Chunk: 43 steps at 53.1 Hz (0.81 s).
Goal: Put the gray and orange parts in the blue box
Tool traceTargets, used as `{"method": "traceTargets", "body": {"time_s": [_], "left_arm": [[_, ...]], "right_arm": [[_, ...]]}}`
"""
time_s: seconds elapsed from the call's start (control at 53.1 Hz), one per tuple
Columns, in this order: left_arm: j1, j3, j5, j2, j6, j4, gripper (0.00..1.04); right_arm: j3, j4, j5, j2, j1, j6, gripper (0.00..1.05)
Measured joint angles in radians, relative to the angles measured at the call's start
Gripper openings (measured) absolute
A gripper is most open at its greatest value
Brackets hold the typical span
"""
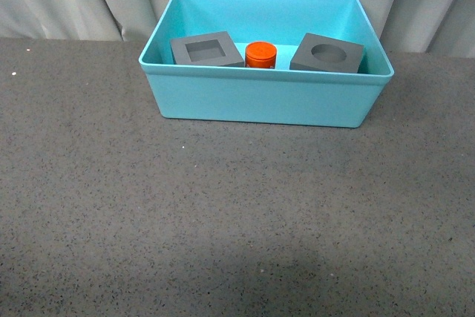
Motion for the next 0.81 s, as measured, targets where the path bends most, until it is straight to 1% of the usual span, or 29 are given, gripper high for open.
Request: {"method": "traceTargets", "body": {"time_s": [0.038,0.075,0.151,0.169,0.226,0.263,0.339,0.376,0.395,0.433,0.47,0.508,0.546,0.64,0.809], "left_arm": [[0.0,0.0,0.0,0.0,0.0,0.0,0.98],[0.0,0.0,0.0,0.0,0.0,0.0,0.98],[0.0,0.0,0.001,0.0,0.0,0.0,0.98],[0.0,0.0,0.001,0.0,0.0,0.0,0.98],[0.0,0.0,0.0,0.0,0.0,0.0,0.98],[0.0,0.0,0.0,0.0,0.0,0.0,0.98],[0.0,0.0,0.0,0.0,0.0,0.0,0.98],[0.0,0.0,0.0,0.0,0.0,0.0,0.98],[0.0,0.0,0.001,0.0,0.0,0.0,0.98],[0.0,0.0,0.0,0.0,0.0,0.0,0.98],[0.0,0.0,0.0,0.0,0.0,0.0,0.98],[0.0,0.0,0.0,0.0,0.0,0.0,0.98],[0.0,0.0,0.0,0.0,0.0,0.0,0.98],[0.0,0.0,0.001,0.0,0.0,0.0,0.98],[0.0,0.0,0.0,0.0,0.0,0.0,0.98]], "right_arm": [[-0.056,0.031,0.054,-0.042,-0.002,-0.009,0.95],[-0.09,0.049,0.081,-0.071,-0.004,-0.01,0.95],[-0.185,0.102,0.167,-0.132,-0.006,-0.033,0.95],[-0.225,0.141,0.217,-0.156,-0.008,-0.054,0.95],[-0.31,0.224,0.302,-0.206,-0.015,-0.067,0.95],[-0.344,0.223,0.311,-0.235,-0.023,-0.055,0.95],[-0.399,0.175,0.259,-0.29,-0.042,0.025,0.95],[-0.463,0.314,0.189,-0.299,-0.058,0.027,0.89],[-0.511,0.429,0.146,-0.304,-0.068,0.022,0.83],[-0.584,0.58,0.113,-0.319,-0.085,0.013,0.75],[-0.647,0.678,0.093,-0.349,-0.101,0.01,0.66],[-0.697,0.72,0.08,-0.389,-0.117,0.007,0.57],[-0.732,0.732,0.069,-0.422,-0.129,0.006,0.5],[-0.833,0.742,0.037,-0.503,-0.164,0.004,0.26],[-0.919,0.738,0.005,-0.593,-0.195,0.003,0.0]]}}
